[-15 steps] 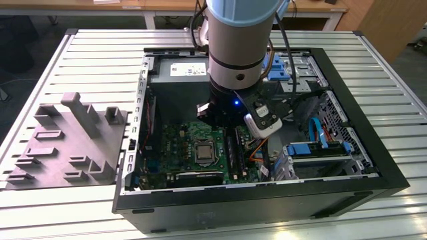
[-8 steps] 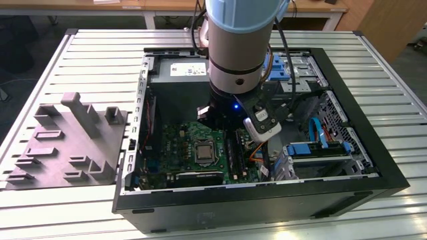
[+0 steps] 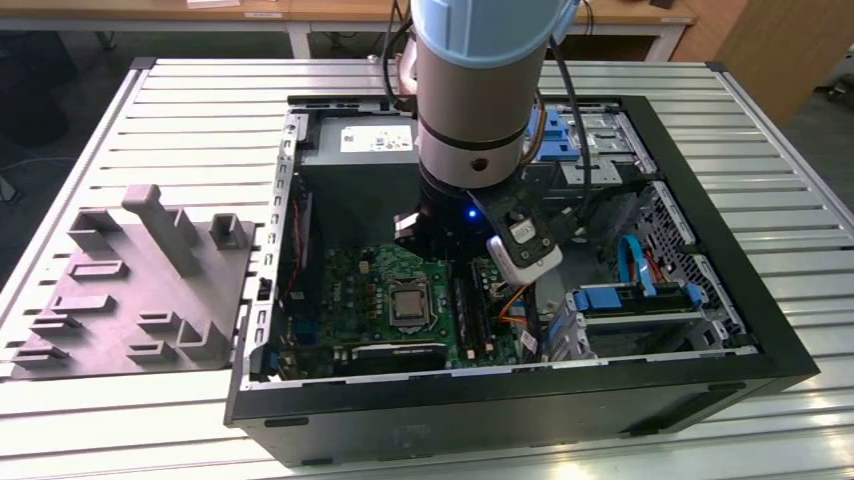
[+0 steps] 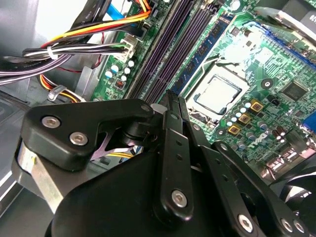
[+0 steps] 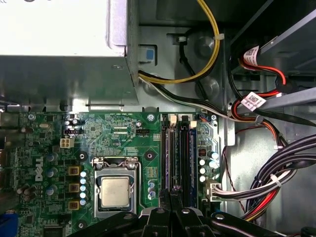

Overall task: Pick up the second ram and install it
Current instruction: 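Insert the second ram into the second slot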

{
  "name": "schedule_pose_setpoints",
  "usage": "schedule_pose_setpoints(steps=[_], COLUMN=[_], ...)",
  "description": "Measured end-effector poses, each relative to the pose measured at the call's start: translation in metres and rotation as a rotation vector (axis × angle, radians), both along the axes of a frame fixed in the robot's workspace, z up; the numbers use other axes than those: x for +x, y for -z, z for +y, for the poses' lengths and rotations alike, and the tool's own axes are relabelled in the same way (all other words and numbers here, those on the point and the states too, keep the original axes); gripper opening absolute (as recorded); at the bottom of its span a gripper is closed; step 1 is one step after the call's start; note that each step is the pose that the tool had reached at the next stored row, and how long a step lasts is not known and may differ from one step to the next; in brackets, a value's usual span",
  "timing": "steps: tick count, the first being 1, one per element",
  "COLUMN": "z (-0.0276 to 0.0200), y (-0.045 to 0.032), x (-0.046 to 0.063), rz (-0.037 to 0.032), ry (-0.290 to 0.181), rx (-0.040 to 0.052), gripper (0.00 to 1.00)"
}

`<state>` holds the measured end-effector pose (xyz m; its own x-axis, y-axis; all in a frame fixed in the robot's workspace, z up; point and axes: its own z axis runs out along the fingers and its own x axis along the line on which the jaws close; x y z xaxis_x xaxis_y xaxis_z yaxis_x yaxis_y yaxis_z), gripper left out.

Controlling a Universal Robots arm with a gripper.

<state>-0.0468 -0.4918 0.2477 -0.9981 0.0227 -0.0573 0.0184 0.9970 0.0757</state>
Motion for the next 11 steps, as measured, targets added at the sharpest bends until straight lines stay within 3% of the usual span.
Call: schedule_pose_setpoints(steps=[11], z=[0.0], y=[0.001], x=[0.0046], rz=[0.0], ry=[0.0], rx=[0.0016], gripper=[0.12])
